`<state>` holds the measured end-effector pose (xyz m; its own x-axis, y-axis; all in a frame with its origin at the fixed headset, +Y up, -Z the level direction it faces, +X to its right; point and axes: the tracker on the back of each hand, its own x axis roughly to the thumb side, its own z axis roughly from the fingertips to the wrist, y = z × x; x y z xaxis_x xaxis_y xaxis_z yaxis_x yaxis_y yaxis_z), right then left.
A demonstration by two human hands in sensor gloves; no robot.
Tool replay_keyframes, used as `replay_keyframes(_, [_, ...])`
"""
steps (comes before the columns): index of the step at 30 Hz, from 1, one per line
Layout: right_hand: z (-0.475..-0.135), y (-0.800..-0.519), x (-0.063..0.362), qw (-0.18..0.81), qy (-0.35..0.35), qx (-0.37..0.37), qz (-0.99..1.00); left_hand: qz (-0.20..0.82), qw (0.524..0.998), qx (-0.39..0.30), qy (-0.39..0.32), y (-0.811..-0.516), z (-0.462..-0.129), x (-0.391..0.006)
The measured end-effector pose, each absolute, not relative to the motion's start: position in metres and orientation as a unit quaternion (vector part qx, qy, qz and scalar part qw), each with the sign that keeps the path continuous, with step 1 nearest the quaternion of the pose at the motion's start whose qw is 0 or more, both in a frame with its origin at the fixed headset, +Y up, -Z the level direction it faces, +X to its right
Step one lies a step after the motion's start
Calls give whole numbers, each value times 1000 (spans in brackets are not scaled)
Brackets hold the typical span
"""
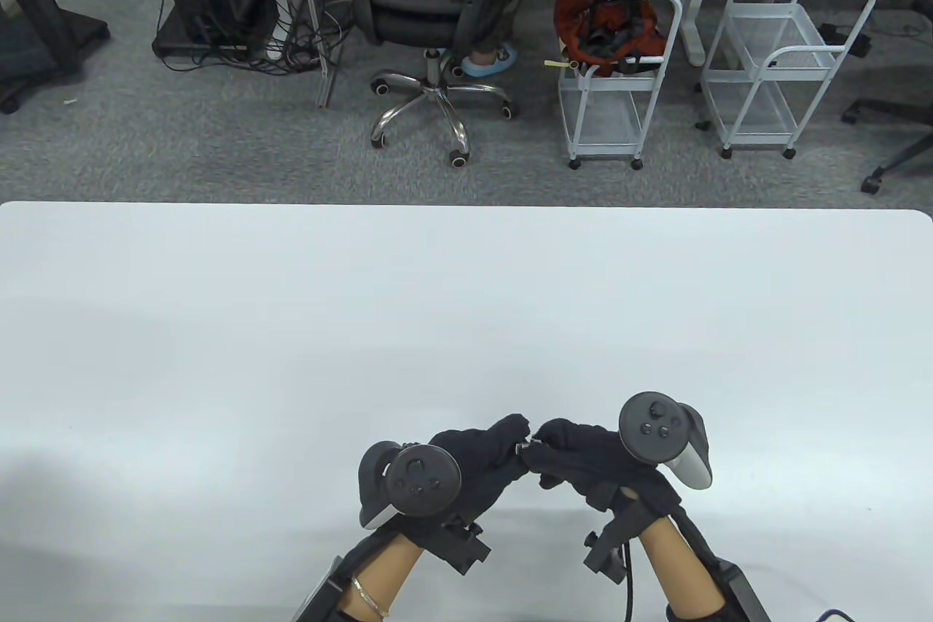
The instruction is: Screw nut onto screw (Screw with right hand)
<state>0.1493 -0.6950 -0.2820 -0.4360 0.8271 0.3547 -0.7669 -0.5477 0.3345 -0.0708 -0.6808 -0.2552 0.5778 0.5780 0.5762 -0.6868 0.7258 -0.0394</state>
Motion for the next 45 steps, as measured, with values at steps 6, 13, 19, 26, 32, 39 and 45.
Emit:
replay_keyframes(6, [-279,-694,150,481,115,247,833,359,884,101,-282,-681,-254,-71])
replay_keyframes(13, [-278,-693,151,492,45,220,841,371,876,95,-292,-681,-253,-69])
replay_keyframes(19, [-277,-690,152,464,54,250,848,362,879,107,-292,-679,-251,-69])
replay_keyframes(26, [-277,-693,152,484,118,246,831,353,885,111,-284,-681,-252,-70])
replay_keyframes(32, [-277,-694,153,501,38,215,838,364,876,103,-299,-680,-251,-67])
replay_keyframes(39, [-277,-694,152,479,47,232,845,350,880,109,-302,-680,-251,-69])
replay_keyframes(45, [-276,-694,154,493,101,236,831,349,883,109,-296,-680,-251,-69])
